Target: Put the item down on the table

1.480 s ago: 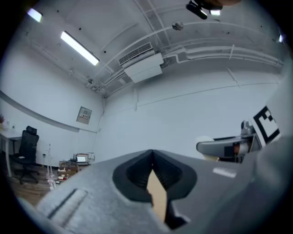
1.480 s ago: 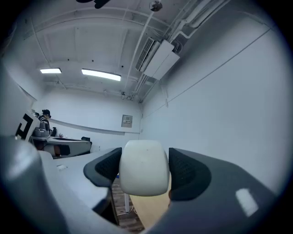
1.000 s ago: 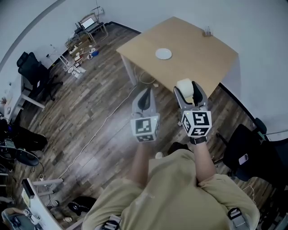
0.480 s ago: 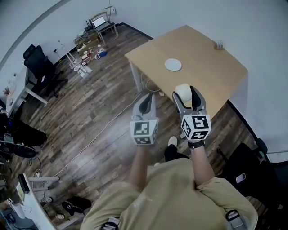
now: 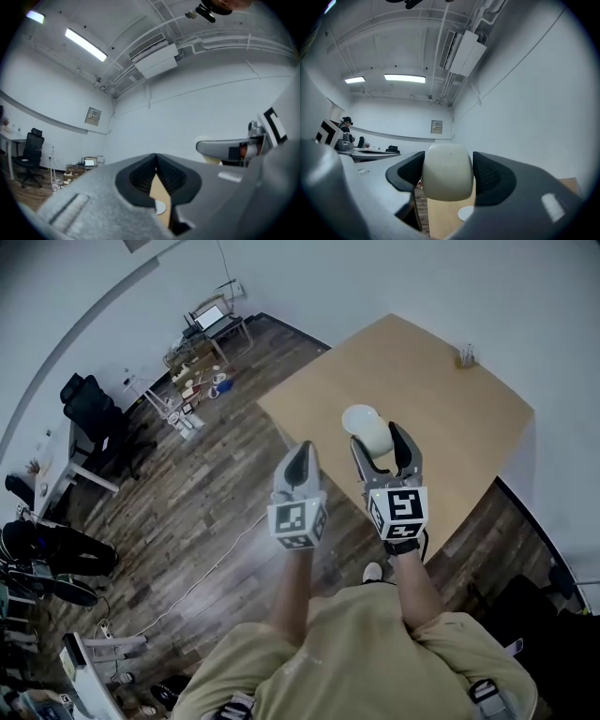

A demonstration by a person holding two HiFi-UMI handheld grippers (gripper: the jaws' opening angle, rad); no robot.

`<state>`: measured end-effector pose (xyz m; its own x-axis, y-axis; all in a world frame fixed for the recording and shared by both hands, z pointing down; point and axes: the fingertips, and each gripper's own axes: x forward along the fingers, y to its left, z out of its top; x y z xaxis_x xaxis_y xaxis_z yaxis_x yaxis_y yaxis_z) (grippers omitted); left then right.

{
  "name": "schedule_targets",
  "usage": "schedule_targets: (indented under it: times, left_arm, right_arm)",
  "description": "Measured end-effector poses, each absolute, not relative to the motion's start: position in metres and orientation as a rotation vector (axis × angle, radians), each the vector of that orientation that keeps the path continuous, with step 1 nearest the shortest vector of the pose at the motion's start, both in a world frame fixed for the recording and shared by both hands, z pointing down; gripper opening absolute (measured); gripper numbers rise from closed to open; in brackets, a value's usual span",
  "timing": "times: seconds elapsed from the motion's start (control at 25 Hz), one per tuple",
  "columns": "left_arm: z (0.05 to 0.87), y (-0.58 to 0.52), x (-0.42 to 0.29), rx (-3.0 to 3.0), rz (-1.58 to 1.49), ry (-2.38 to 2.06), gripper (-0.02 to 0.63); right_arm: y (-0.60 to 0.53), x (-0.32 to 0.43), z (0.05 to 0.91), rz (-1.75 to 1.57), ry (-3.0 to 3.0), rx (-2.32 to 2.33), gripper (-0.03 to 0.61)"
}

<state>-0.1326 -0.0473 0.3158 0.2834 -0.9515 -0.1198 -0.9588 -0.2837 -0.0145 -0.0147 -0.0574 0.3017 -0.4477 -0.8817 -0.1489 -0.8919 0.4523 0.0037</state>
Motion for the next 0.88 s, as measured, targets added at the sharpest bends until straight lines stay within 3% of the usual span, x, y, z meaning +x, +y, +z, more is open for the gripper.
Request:
schedule_targets:
  times: [0.88]
  left_arm:
    - [0.435,-0.29,-0.087,-2.752,-0.093,1.74,0.002]
  right_arm:
    - [-0.28,0.022,0.436,-0.209,2.619,-1.846,0.322]
